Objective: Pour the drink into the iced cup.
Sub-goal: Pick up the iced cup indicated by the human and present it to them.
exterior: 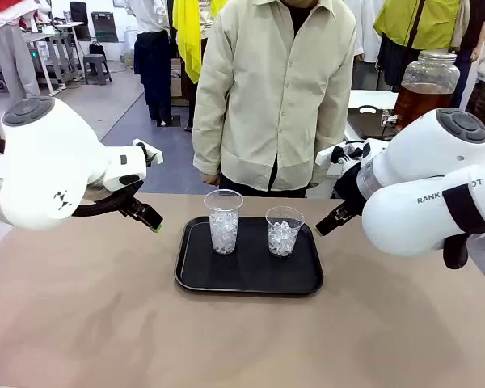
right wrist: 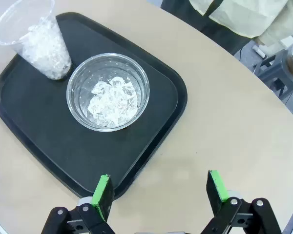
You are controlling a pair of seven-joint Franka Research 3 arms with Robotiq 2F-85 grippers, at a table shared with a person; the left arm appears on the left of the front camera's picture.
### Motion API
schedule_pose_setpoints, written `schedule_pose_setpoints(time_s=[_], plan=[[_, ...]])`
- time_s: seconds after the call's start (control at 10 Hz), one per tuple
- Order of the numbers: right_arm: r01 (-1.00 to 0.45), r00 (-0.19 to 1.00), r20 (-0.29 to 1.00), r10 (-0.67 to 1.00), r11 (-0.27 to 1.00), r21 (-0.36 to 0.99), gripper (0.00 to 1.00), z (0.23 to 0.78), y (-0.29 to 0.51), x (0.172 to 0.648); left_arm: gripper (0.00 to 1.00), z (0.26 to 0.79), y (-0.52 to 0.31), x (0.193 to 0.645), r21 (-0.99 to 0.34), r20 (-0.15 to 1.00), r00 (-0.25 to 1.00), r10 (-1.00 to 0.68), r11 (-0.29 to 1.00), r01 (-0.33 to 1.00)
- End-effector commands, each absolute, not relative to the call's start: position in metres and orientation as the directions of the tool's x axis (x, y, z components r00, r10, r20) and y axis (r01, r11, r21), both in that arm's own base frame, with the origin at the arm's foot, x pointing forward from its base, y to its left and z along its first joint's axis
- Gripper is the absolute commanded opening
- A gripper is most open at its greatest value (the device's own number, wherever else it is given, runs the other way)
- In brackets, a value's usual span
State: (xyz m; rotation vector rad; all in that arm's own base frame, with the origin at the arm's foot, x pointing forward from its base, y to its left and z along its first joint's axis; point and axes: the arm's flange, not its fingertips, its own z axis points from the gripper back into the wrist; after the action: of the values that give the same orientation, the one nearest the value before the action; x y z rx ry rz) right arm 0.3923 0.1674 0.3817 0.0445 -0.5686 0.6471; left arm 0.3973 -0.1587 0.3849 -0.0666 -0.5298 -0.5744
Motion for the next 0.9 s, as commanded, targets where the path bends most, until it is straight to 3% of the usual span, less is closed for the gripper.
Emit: schedule_pose_setpoints(time_s=[0.0,0.8], plan=[[-0.580,0.651,0.517,0.555,0.804,-0.133,1.00,0.3820,0.1671,0.3926,1.00,0.3841,-0.1576,0.3975,0.097,0.499,0.702,-0.508,0.837,0.538],[-0.580,0.651,0.517,0.555,0.804,-0.133,1.00,0.3820,0.1671,0.3926,1.00,0.3841,-0.1576,0.3975,0.097,0.499,0.702,-0.508,0.837,0.538]])
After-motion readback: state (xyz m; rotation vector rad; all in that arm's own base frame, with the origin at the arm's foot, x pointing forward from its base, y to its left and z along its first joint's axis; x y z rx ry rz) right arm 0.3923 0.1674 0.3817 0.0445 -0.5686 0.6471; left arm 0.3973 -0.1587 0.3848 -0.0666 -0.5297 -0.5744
